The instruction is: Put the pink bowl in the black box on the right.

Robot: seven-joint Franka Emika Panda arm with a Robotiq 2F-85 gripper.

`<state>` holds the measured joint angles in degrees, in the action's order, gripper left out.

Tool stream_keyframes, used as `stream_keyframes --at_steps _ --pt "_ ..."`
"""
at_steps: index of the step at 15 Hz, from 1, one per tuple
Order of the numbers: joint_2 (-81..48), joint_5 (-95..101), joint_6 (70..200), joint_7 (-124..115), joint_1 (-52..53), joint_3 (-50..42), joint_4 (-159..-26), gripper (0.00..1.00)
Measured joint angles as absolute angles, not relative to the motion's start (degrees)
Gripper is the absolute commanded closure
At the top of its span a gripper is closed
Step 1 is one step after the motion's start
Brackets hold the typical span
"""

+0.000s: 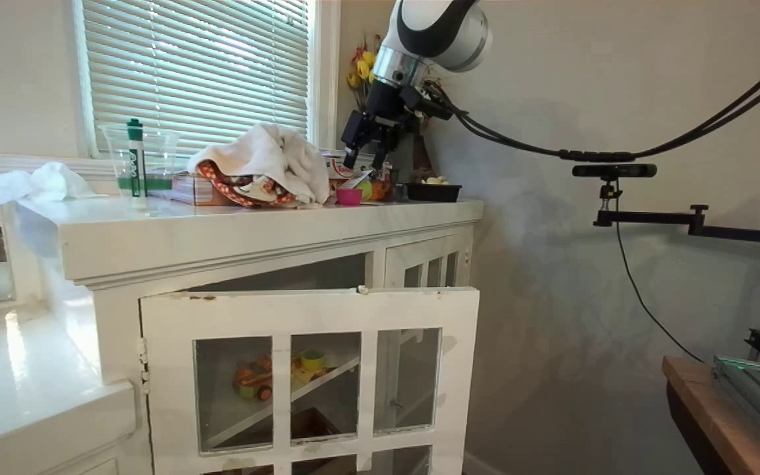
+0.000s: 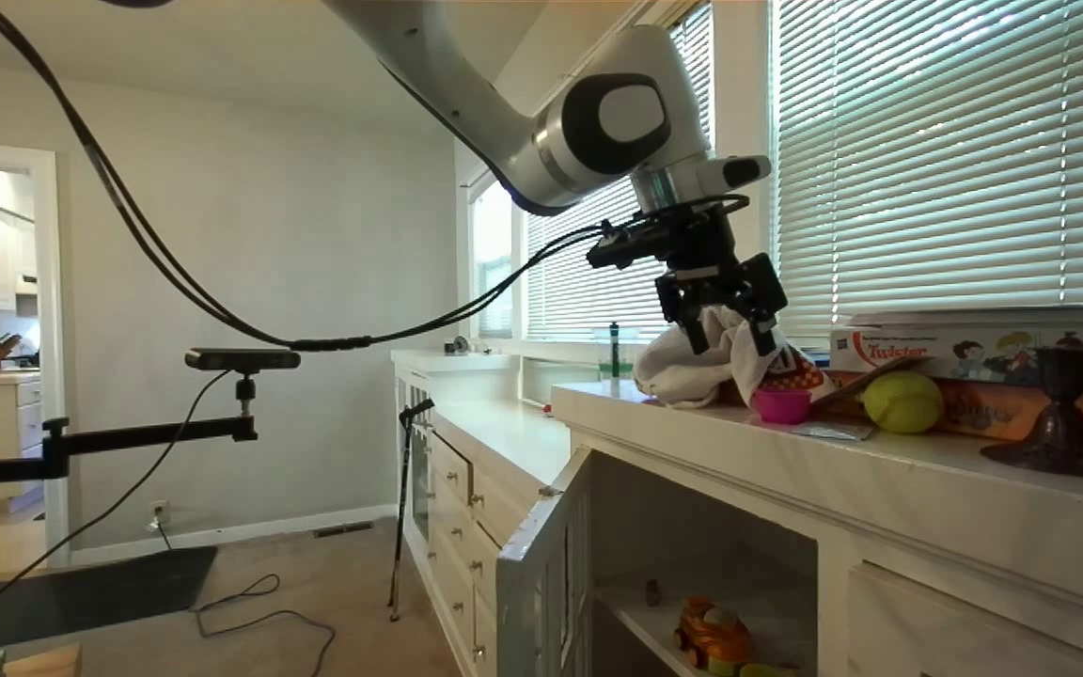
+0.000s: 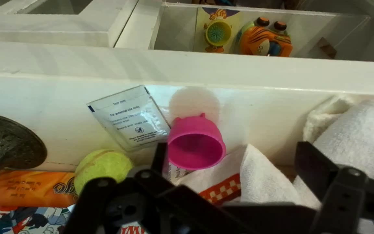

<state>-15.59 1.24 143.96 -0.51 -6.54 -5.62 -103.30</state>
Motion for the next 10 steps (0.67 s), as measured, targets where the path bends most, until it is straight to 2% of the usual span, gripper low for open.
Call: stream_keyframes --at_steps 10 --pt "-24.07 1.24 143.76 -2.24 -7.46 -7.14 -94.29 0.0"
